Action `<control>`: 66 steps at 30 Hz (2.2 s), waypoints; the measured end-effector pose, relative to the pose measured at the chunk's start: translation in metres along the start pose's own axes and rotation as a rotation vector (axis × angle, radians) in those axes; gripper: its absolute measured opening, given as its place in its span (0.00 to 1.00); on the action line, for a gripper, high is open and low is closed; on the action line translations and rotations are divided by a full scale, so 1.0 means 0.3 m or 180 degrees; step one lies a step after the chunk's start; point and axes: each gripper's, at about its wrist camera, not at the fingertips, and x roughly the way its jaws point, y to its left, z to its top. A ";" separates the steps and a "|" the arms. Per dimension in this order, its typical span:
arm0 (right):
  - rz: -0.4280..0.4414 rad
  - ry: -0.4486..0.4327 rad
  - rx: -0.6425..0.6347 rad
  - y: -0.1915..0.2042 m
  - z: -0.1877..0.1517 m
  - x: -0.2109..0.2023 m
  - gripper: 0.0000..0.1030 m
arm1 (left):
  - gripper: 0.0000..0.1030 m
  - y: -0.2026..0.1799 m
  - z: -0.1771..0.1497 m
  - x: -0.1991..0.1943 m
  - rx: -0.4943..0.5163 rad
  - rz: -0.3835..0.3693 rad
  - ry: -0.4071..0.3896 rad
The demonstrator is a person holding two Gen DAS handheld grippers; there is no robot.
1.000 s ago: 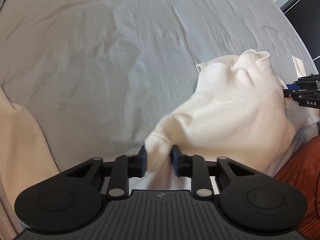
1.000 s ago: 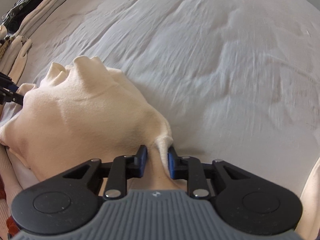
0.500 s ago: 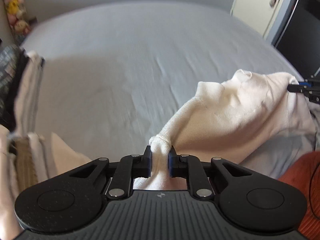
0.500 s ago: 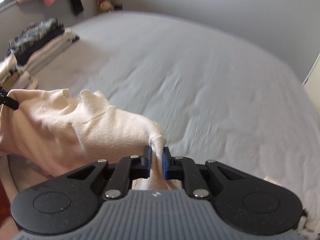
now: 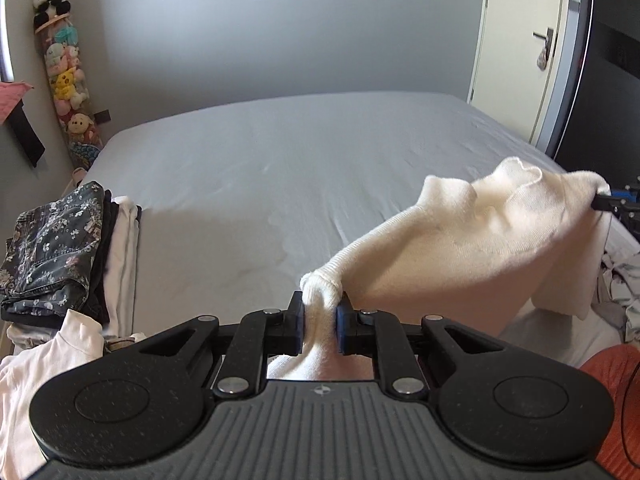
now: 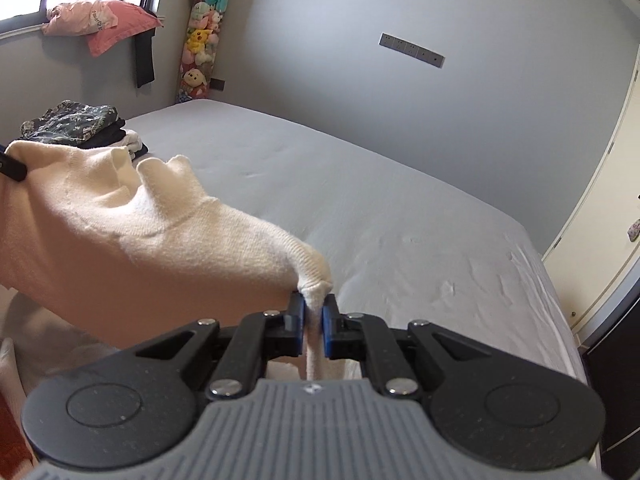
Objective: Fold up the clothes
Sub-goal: 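Lift the sweater up with both grippers, holding it spread between them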
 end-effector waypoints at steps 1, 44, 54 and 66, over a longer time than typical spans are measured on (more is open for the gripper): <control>-0.0020 -0.0049 0.0026 -0.005 0.004 -0.019 0.10 | 0.17 0.006 0.010 -0.029 -0.0007 -0.0016 -0.0086; -0.0275 -0.0915 0.0412 -0.033 0.192 -0.228 0.10 | 0.09 -0.058 0.279 -0.022 0.0377 0.0084 -0.0688; -0.0250 -0.0315 0.0500 -0.112 0.248 0.371 0.10 | 0.09 0.014 0.389 0.521 0.0378 0.0306 -0.0303; -0.0172 0.0469 0.0675 -0.202 0.145 1.155 0.10 | 0.09 0.118 0.370 1.208 0.0241 0.0327 0.0395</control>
